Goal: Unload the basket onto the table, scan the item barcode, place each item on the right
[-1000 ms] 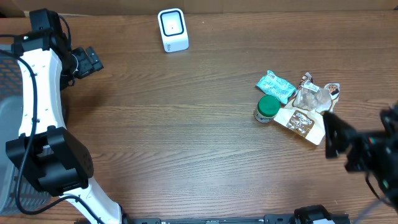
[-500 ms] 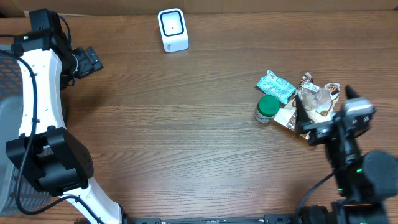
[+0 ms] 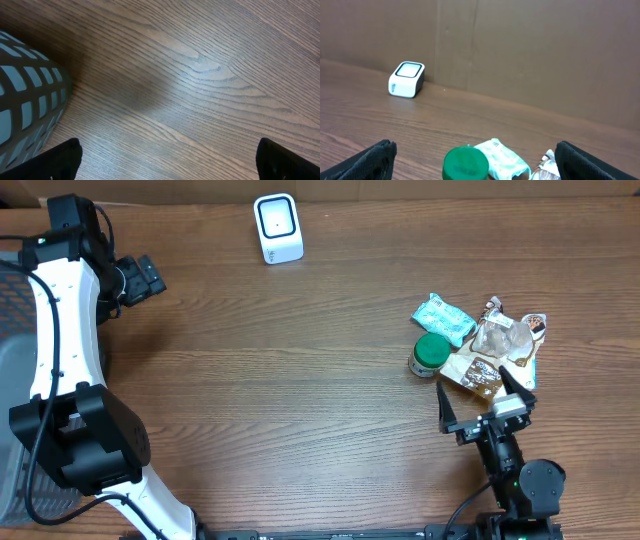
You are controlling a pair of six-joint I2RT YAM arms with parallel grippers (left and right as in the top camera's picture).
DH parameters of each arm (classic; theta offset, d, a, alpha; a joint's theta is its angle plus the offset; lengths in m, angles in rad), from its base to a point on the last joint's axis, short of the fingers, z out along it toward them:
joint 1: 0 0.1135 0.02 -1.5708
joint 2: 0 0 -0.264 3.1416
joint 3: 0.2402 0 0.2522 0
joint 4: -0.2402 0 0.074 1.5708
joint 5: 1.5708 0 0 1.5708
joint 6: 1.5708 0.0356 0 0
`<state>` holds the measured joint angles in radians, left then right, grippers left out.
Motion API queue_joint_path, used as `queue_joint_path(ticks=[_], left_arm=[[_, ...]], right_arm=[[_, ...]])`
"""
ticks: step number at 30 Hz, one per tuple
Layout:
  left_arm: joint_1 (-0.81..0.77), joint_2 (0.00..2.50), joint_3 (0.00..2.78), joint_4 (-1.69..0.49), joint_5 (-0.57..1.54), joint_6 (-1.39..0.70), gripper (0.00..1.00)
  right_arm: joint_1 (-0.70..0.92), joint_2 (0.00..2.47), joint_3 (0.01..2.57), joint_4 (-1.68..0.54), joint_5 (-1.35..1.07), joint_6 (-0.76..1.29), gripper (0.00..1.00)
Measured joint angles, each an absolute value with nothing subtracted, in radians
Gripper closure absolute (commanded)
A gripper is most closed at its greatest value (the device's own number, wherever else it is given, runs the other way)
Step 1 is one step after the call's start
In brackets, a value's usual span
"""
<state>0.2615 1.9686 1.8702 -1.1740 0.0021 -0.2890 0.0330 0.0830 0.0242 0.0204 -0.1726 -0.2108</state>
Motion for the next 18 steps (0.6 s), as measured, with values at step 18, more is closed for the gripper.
queue_joint_path(ticks=[18], left_arm=[[0.262,1.969,1.870,-1.174,0.002,-0.289,0.00]], right_arm=[[0.033,0.015,0.019,-0.071,-0.179,-0.167,0.00]])
